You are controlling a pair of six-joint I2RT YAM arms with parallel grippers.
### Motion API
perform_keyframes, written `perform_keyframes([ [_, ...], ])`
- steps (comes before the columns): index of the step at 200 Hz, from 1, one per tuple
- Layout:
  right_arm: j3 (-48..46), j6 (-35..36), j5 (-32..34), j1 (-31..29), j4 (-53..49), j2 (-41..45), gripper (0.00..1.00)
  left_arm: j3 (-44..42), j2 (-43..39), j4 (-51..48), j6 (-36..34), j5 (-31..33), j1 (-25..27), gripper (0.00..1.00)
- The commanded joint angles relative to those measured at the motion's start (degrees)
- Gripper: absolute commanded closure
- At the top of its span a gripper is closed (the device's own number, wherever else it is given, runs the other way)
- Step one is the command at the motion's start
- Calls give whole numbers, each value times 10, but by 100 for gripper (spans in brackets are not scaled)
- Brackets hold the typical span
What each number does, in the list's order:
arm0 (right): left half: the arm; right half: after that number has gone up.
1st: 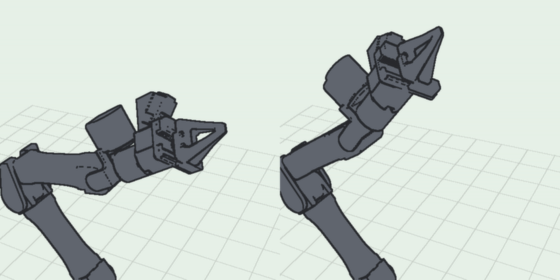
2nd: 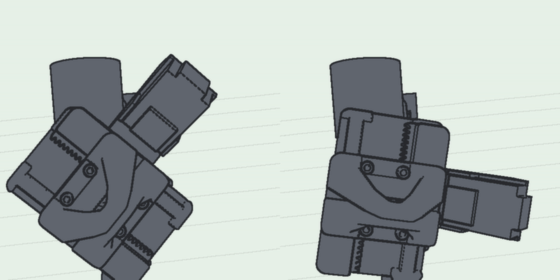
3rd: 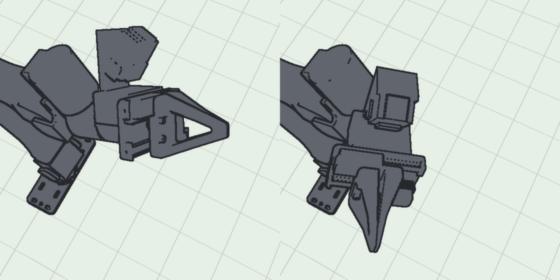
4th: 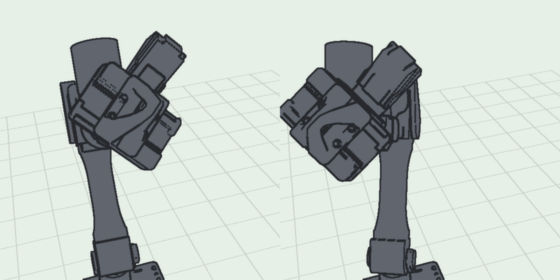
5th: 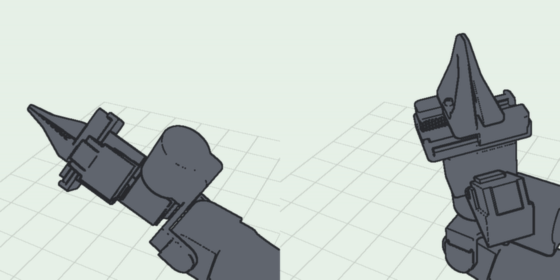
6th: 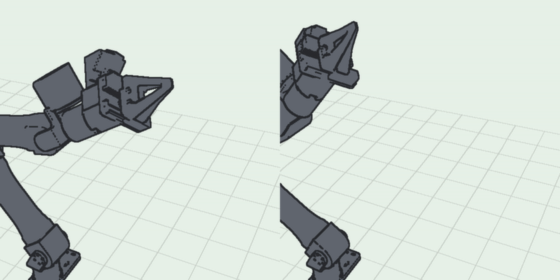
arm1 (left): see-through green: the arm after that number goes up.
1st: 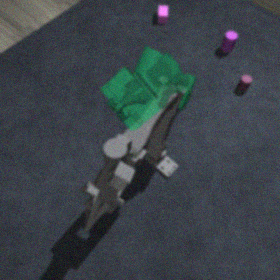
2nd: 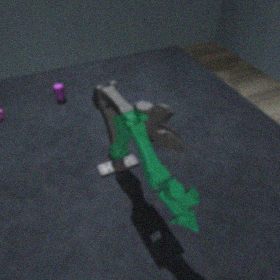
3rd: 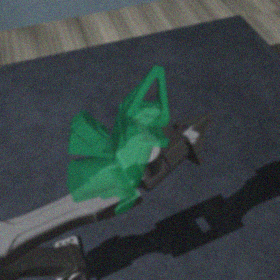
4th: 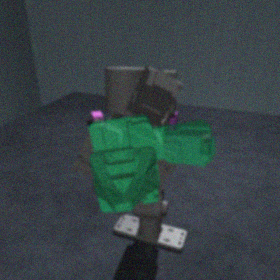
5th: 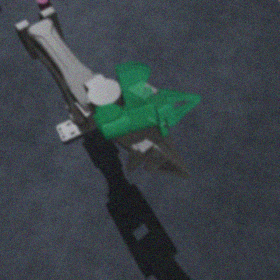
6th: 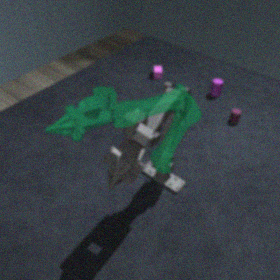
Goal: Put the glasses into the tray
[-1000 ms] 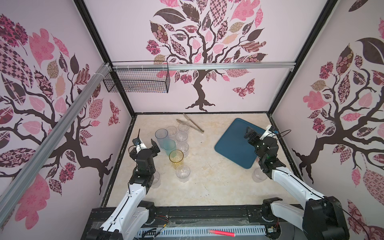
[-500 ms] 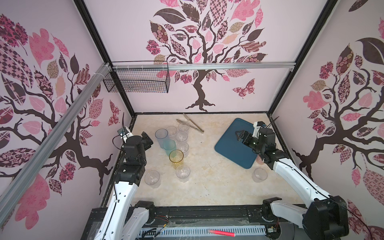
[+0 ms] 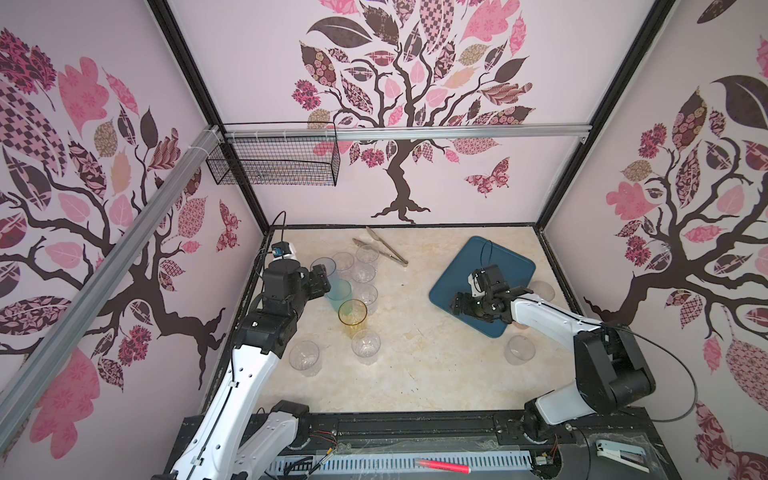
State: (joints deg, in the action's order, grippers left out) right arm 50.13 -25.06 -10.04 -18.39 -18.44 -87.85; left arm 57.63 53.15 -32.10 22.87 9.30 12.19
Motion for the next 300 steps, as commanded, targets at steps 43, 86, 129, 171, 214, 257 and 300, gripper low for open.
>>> perform_keyframes([
  [43, 0, 11, 11, -7, -6, -67, 10, -26, -4, 26, -4, -36, 6, 21],
  [86, -15, -32, -41, -66, 16, -73, 10, -30, 3, 36, 0, -35, 16, 22],
  [129, 25, -154, -78, -195, 105, -119, 10, -14, 7, 31, -3, -33, 22, 23],
  [171, 94, -213, -149, -219, 181, -158, 9, 1, 6, 14, -13, -35, 26, 24],
  [214, 101, -100, -92, -150, 51, -55, 7, 17, 22, 1, -38, 2, 65, 24],
  [257, 49, -14, 72, -81, -72, 43, 5, 40, 99, -1, -32, 61, 230, 24],
  [300, -66, -58, 4, -82, -100, 133, 5, 29, 127, -6, -8, 61, 286, 24],
])
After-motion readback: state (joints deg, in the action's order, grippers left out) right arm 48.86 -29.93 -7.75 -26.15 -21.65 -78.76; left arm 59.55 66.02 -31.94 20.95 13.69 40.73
